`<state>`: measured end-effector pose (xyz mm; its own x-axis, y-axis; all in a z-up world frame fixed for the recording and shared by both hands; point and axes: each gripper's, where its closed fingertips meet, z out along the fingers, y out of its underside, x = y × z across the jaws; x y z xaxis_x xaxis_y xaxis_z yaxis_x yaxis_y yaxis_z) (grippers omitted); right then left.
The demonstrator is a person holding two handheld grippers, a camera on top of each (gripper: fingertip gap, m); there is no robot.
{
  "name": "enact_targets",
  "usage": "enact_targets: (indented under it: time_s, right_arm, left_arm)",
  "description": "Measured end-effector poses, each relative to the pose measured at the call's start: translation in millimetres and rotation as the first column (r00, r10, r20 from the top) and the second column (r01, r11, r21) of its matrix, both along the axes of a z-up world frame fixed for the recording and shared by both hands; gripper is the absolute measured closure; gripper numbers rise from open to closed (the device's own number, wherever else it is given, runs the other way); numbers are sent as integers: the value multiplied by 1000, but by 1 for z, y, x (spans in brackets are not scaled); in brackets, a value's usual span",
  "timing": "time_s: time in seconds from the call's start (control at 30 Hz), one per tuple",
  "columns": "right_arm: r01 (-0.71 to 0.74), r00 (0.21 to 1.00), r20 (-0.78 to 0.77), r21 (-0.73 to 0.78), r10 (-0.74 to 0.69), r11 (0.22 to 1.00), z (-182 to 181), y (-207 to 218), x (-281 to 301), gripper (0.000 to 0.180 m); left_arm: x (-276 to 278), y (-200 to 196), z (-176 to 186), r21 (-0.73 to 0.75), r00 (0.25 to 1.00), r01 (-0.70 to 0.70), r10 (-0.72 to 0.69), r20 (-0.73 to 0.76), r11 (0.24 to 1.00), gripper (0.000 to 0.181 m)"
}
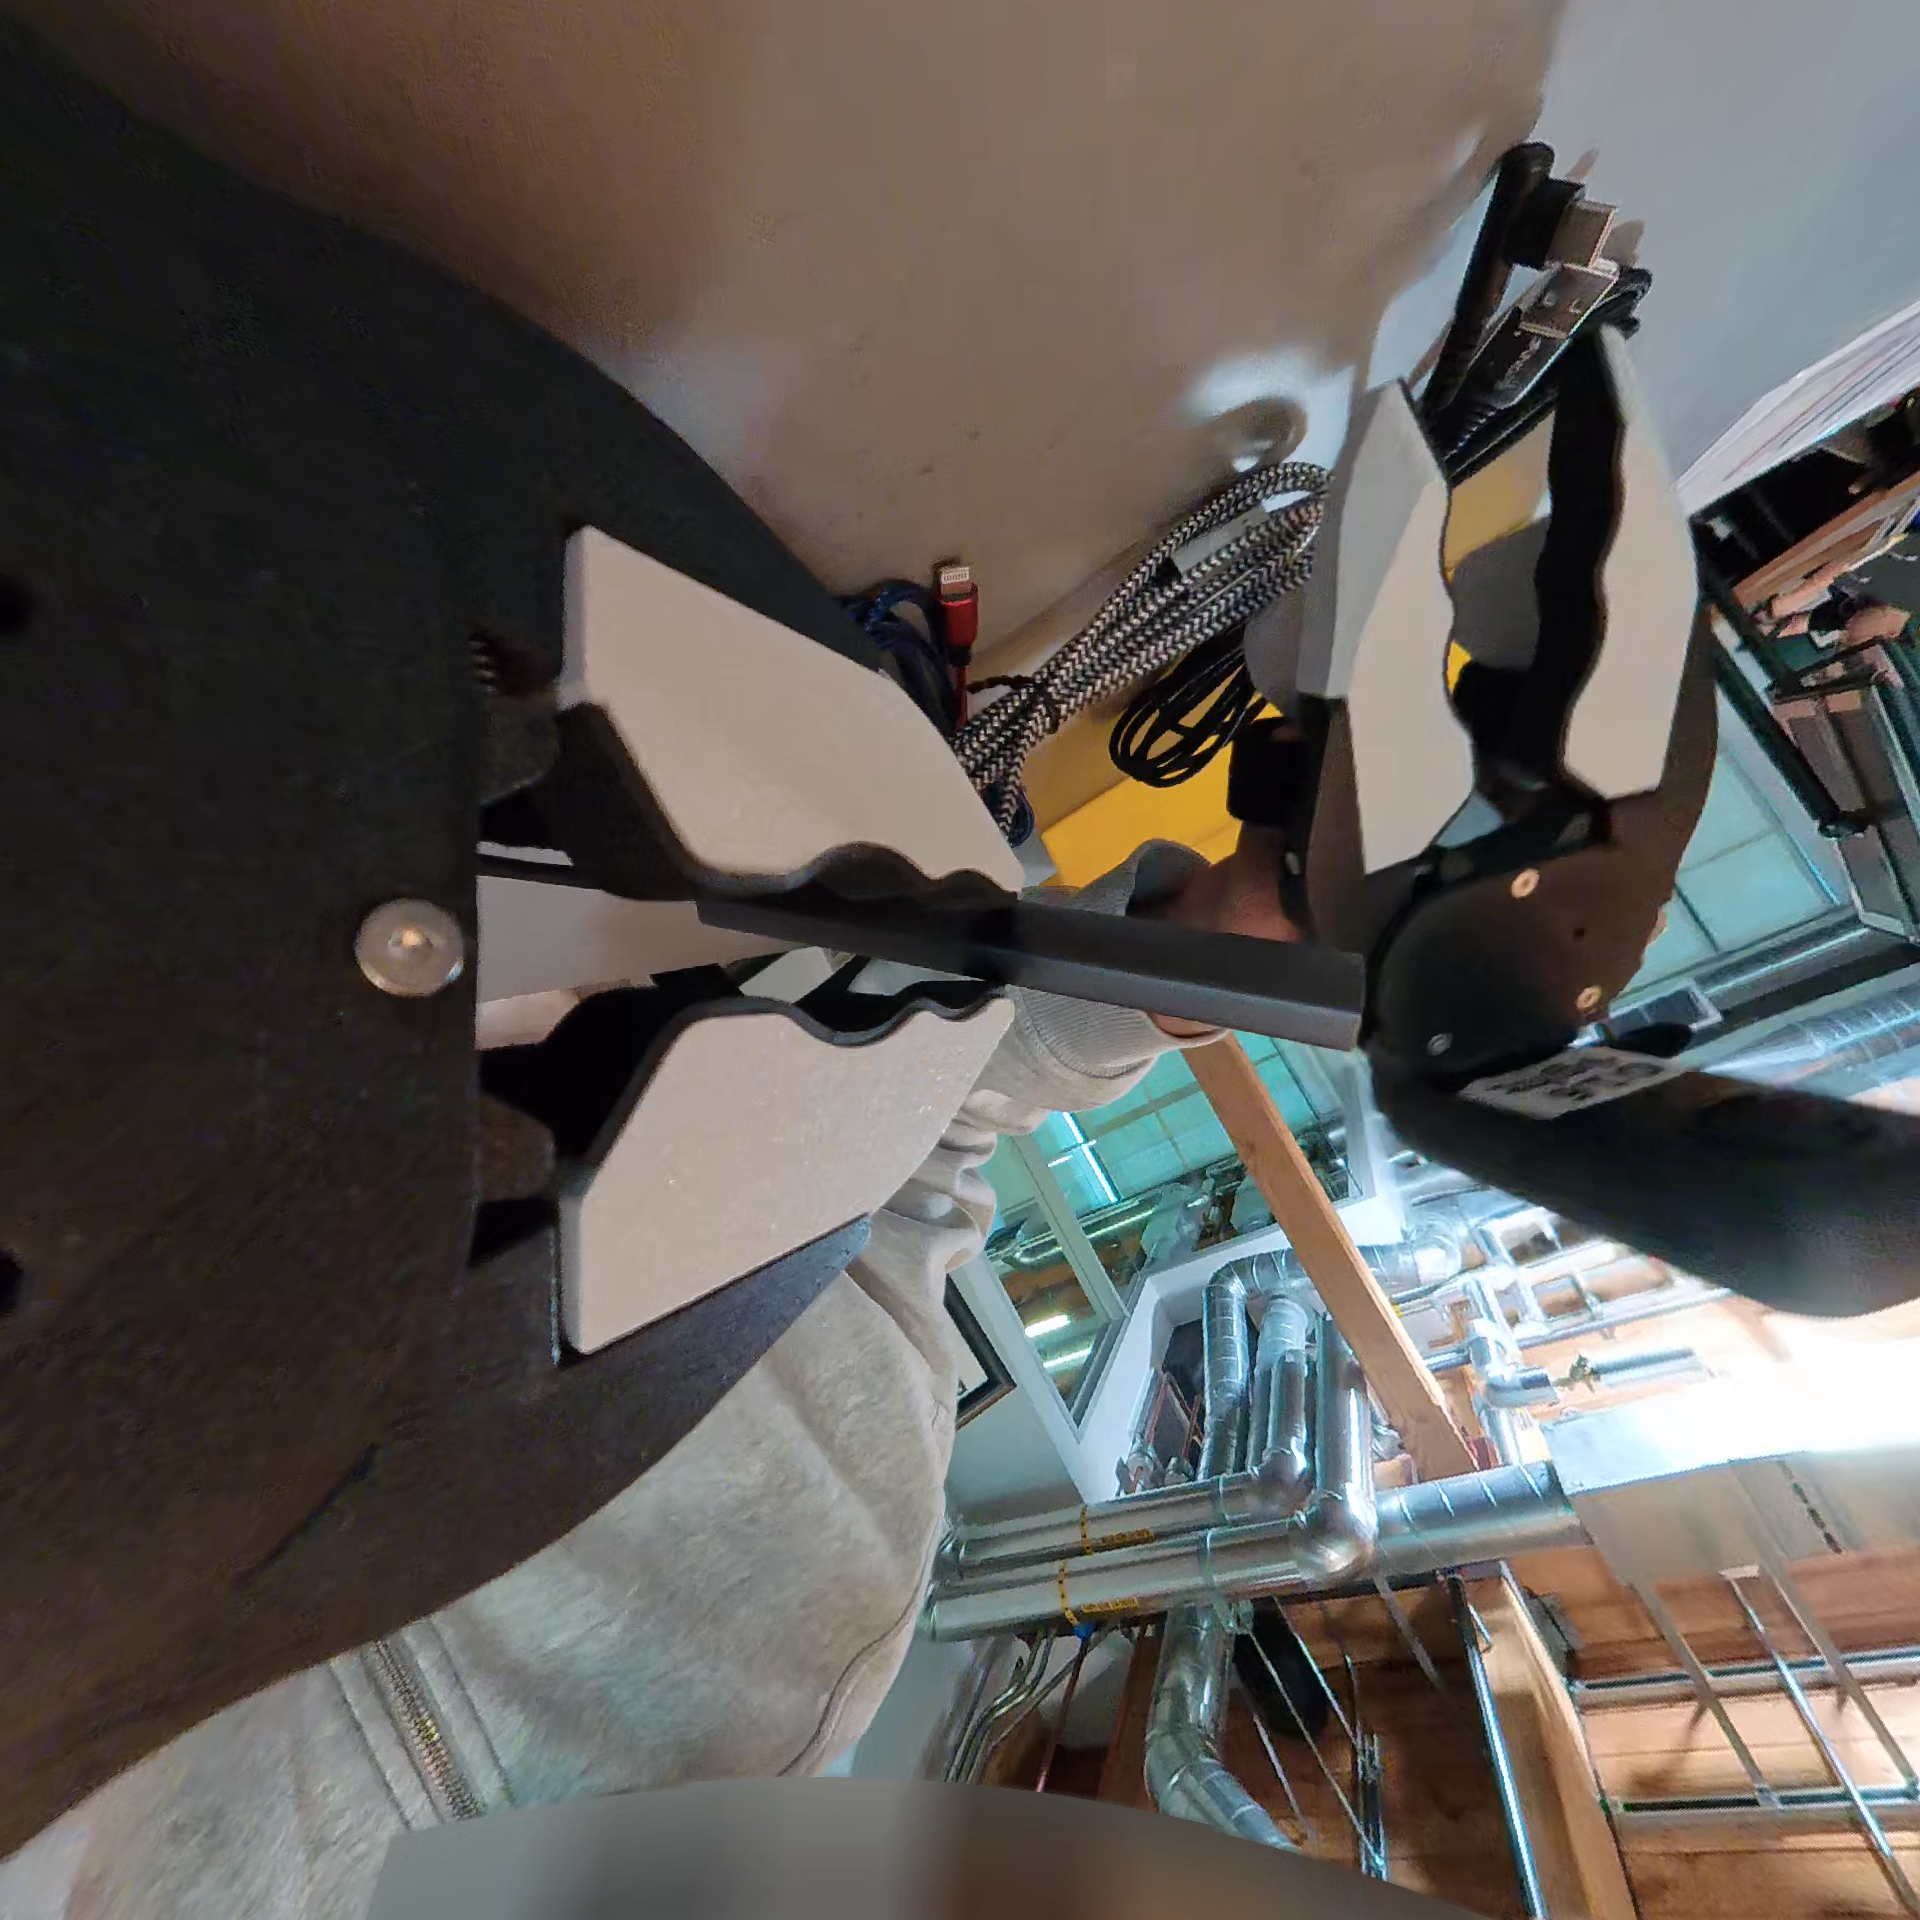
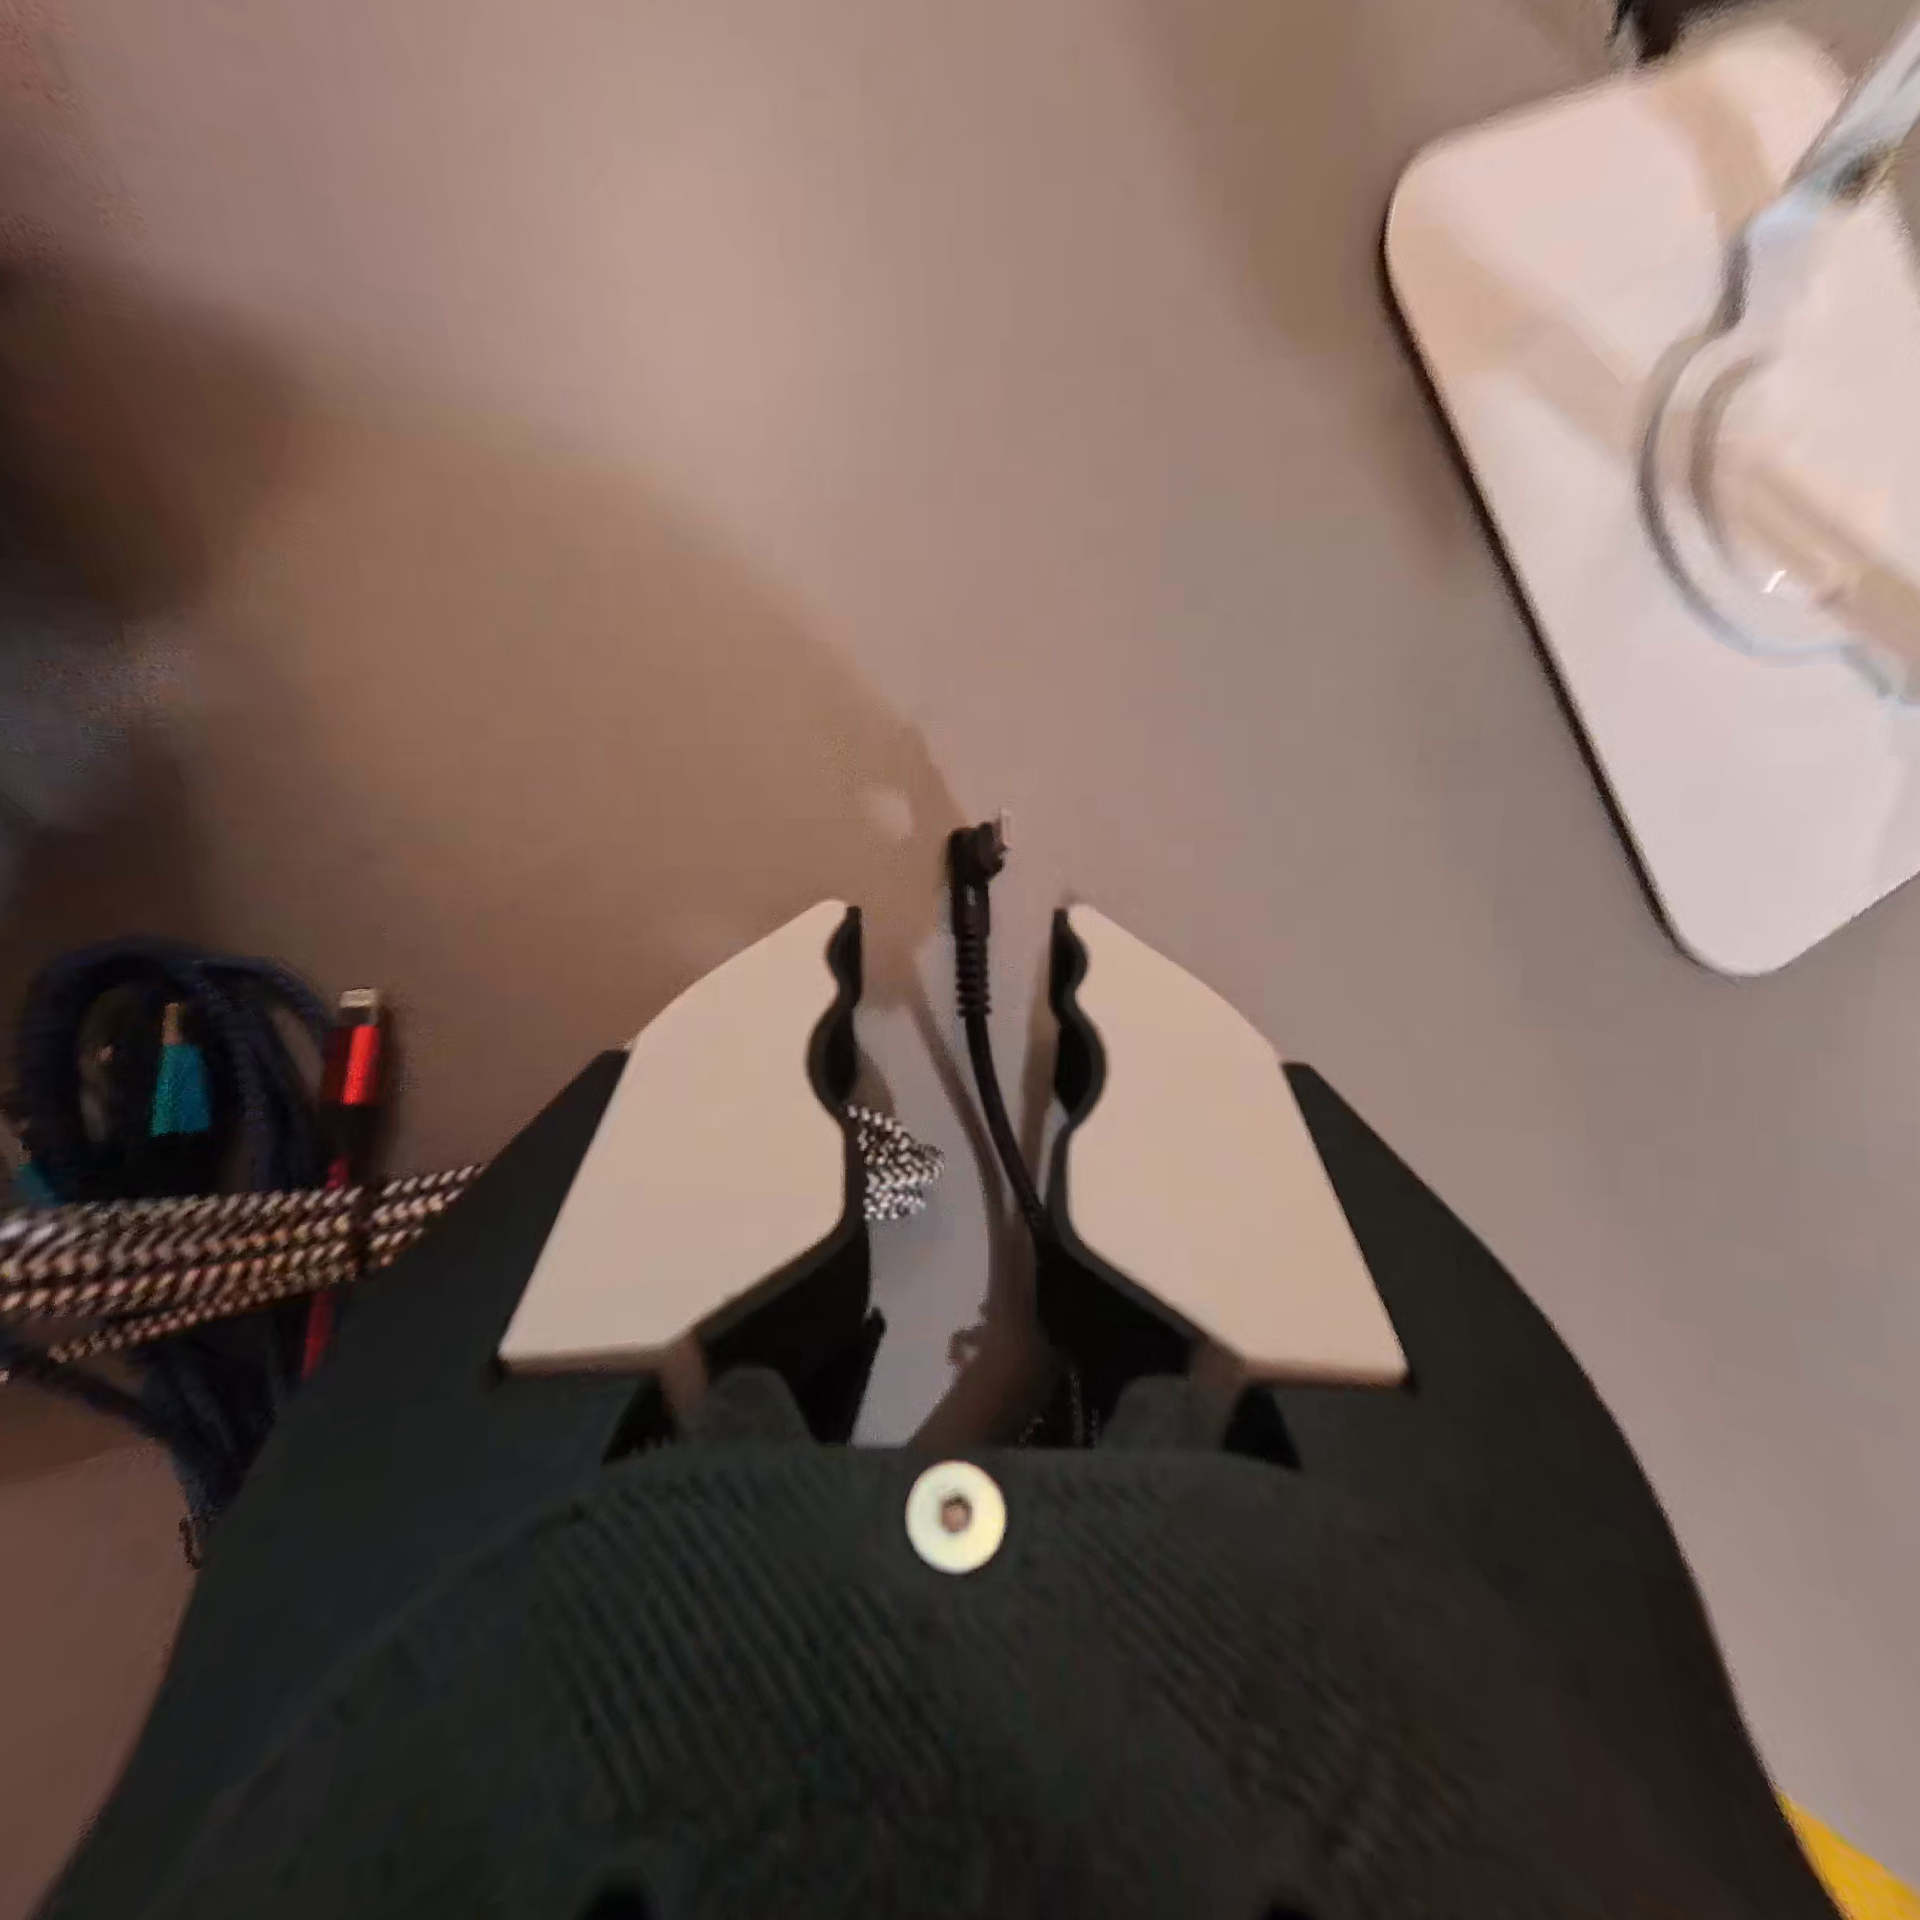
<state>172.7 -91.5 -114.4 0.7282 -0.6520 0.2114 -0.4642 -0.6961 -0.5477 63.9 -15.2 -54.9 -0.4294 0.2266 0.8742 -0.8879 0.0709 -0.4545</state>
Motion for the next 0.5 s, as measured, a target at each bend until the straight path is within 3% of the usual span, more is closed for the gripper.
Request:
enact_targets:
  time_s: [0.2, 0.3, 0.4, 0.5]
  right_arm:
    - [151, 964, -246, 207, -98, 967, -10, 0, 4, 137]
    - [198, 937, -341, 328, -80, 924, -14, 6, 2, 146]
    - [194, 939, -339, 363, -65, 911, -12, 9, -1, 170]
    - [134, 966, -252, 284, -61, 949, -8, 6, -4, 172]
  left_arm:
    - [-1, 1, 1, 4, 999, -24, 24, 41, 1000, 169]
    - [-1, 0, 1, 3, 999, -20, 20, 32, 1000, 168]
    - [0, 0, 0, 4, 1000, -13, 13, 19, 1000, 168]
    - [0, 0, 0, 4, 1000, -11, 11, 17, 1000, 169]
